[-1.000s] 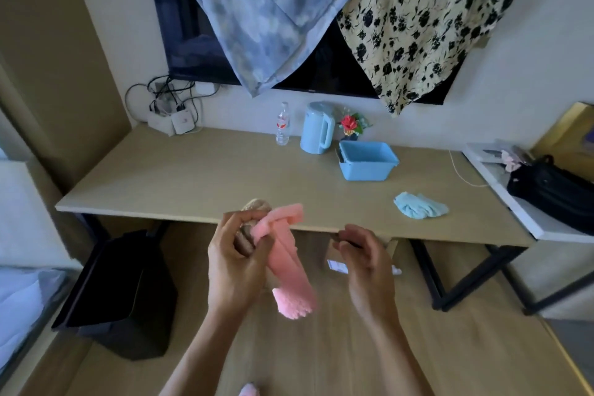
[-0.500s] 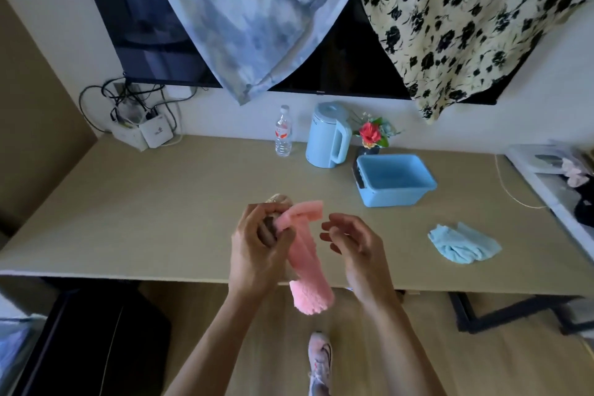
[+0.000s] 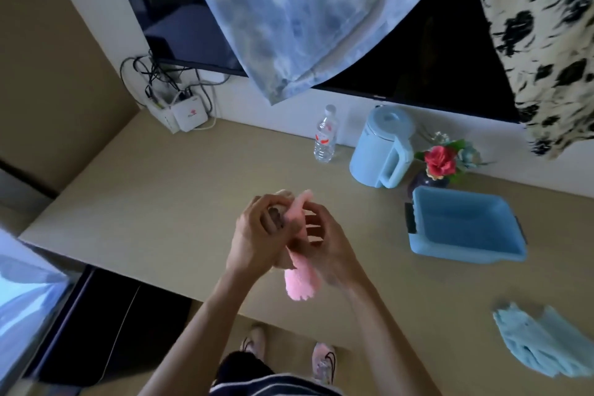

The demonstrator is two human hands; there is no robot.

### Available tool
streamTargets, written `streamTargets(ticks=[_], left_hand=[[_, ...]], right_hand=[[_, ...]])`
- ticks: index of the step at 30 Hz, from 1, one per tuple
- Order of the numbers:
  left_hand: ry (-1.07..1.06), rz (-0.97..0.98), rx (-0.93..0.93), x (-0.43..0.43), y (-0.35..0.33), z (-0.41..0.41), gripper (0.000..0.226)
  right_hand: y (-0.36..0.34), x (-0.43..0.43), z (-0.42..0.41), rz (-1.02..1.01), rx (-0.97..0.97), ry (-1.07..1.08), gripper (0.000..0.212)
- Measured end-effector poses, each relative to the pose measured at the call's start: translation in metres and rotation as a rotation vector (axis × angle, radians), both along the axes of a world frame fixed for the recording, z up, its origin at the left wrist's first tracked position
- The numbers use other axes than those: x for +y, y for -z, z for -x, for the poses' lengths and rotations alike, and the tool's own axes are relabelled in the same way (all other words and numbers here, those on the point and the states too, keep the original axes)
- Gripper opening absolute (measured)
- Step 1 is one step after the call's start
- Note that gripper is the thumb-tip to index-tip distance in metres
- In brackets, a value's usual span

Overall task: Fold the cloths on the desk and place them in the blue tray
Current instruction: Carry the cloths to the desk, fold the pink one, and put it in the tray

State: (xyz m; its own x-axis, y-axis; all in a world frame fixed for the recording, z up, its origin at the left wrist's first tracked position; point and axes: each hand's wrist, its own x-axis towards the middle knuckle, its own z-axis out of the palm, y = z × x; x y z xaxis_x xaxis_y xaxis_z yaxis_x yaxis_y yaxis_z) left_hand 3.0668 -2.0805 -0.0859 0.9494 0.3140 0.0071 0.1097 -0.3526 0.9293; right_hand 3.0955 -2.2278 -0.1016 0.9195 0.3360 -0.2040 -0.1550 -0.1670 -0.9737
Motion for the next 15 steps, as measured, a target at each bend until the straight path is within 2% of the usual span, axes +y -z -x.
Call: streamTargets(ticks=[2,5,8,11,15], left_hand=[[0.063,0.046,0.016,0.011,0.001,-0.015,0.034],[0.055,0.034,0.071,0.028,0.006,-0.037,0.031],[-0.04,-0.09,0.128,0.053,0.017,-0.061,0.016],[-0.074,-0.255,0.171,0.082,0.033,-0.083,0.021],[-0.042,-0.365,0.269,0.112,0.069,-0.103,0.023]], right_hand=[[0.003,0.007,-0.013,0.014,0.008,0.014,0.059],[0.006,0.01,-0.032,0.038,0.017,0.07,0.046],[0.005,0.009,-0.046,-0.016,0.072,0.157,0.034],[0.005,0.005,-0.058,-0.025,0.095,0.211,0.039],[0.009,-0.001,-0.068,-0.032,0.055,0.208,0.039]])
